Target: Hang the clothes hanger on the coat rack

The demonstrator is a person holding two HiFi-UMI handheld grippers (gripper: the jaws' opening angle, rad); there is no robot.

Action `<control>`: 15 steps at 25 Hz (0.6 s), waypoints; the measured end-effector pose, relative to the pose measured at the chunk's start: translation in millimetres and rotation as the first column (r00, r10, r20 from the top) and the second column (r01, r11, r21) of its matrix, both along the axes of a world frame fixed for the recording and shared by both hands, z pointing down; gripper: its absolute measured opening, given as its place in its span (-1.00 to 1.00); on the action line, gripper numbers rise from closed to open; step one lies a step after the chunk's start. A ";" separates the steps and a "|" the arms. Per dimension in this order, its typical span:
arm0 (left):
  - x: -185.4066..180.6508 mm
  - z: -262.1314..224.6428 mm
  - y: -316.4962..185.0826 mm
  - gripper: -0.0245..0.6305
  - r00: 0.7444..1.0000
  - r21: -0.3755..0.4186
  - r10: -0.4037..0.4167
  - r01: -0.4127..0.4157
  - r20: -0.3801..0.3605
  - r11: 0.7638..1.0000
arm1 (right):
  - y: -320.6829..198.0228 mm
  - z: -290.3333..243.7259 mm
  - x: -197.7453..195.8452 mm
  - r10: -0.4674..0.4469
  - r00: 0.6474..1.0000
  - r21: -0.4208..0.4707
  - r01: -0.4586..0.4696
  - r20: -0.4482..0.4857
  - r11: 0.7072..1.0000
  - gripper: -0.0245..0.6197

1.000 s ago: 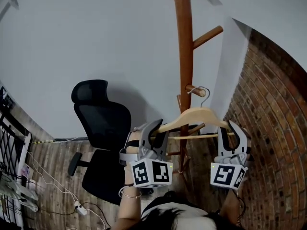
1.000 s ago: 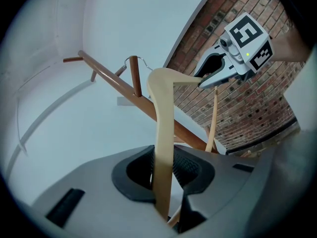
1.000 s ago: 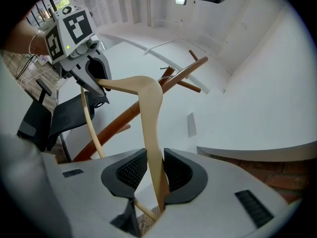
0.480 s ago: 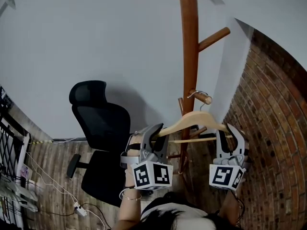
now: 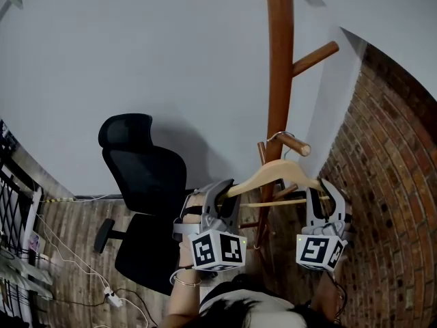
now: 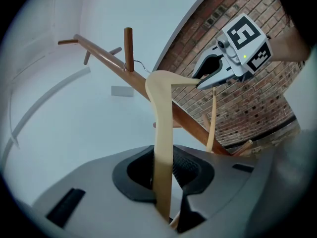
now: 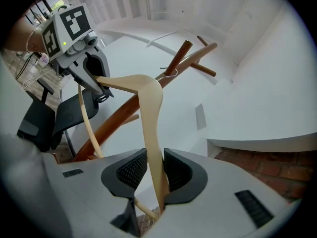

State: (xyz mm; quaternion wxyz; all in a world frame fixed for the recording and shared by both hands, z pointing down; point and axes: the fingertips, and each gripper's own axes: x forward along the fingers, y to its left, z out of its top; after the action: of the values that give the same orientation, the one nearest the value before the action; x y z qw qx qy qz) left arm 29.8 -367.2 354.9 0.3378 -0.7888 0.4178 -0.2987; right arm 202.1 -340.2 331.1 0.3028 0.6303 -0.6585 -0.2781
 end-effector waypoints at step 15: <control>7.0 6.1 -6.4 -0.66 0.999 0.011 0.032 -0.032 -0.032 0.999 | -5.9 3.0 5.2 0.026 1.000 0.026 -0.026 0.009 0.999 -0.56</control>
State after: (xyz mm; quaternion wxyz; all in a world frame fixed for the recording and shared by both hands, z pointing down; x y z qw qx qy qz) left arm 36.8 -373.6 361.0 0.3399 -0.7982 0.4121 -0.2785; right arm 207.3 -346.0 334.1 0.2952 0.6440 -0.6479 -0.2799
